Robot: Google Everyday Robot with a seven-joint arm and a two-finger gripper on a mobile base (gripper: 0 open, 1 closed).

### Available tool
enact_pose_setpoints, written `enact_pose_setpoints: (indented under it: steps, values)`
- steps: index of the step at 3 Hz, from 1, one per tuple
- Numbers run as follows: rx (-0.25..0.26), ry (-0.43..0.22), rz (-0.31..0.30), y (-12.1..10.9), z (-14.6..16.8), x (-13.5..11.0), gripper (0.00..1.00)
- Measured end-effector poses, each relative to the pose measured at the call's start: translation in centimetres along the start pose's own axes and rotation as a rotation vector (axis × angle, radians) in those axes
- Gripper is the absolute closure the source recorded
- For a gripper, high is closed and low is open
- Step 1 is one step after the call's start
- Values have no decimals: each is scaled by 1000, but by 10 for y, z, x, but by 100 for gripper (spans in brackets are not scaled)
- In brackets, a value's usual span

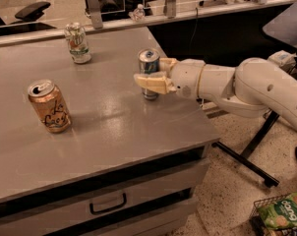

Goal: Knock redbull can over

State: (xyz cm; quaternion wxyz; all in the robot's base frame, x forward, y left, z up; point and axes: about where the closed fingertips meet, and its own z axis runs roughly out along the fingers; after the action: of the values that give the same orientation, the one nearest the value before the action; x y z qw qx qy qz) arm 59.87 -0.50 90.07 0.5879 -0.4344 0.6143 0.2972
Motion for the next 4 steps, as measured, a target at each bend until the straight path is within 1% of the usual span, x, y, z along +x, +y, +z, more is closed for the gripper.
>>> enact_pose_setpoints:
  steps: [1, 2, 3, 4]
  values:
    - [-59, -49, -170, 15, 2, -22, 95]
    - [-103, -44, -524, 40, 8, -39, 100]
    - [-100, -48, -525, 39, 8, -38, 100]
    - [-187, -61, -695, 55, 12, -52, 100]
